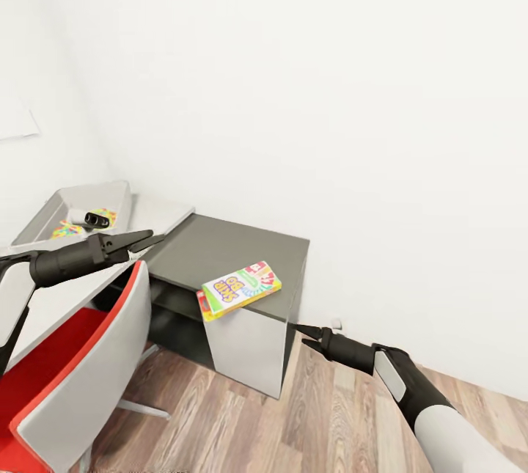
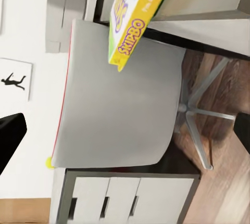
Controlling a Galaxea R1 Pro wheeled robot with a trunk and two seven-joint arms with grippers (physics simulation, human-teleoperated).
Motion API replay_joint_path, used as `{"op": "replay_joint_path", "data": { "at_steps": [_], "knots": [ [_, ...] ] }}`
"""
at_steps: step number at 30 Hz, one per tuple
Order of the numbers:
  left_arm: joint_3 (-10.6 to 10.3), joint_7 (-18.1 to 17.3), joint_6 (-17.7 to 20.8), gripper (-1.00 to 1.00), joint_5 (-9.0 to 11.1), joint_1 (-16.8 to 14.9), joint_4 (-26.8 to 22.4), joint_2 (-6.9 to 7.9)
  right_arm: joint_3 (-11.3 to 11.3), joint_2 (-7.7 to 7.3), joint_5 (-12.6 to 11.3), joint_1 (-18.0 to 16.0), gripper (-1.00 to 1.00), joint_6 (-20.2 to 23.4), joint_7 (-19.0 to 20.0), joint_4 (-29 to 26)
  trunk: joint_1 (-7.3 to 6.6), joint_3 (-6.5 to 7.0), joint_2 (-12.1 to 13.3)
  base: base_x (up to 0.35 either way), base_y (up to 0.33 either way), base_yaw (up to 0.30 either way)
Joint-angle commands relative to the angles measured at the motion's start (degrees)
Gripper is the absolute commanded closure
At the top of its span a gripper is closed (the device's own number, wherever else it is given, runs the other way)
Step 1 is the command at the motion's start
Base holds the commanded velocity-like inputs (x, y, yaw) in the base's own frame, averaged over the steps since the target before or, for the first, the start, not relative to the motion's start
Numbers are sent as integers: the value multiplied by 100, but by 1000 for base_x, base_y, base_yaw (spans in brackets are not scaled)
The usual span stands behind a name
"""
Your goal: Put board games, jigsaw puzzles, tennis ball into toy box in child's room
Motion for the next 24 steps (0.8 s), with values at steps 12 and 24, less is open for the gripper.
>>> {"op": "replay_joint_path", "data": {
  "at_steps": [12,24],
  "knots": [
    [0,-30,20,-100,5,-6,-1,0,-12,-55,-26,-2,-100,44,18,-1,0,66,-3,-78,124,200],
    [17,-31,20,-100,14,-6,-6,7,-605,-73,-22,30,-100,50,51,-1,0,71,-3,-31,41,13]
  ]
}}
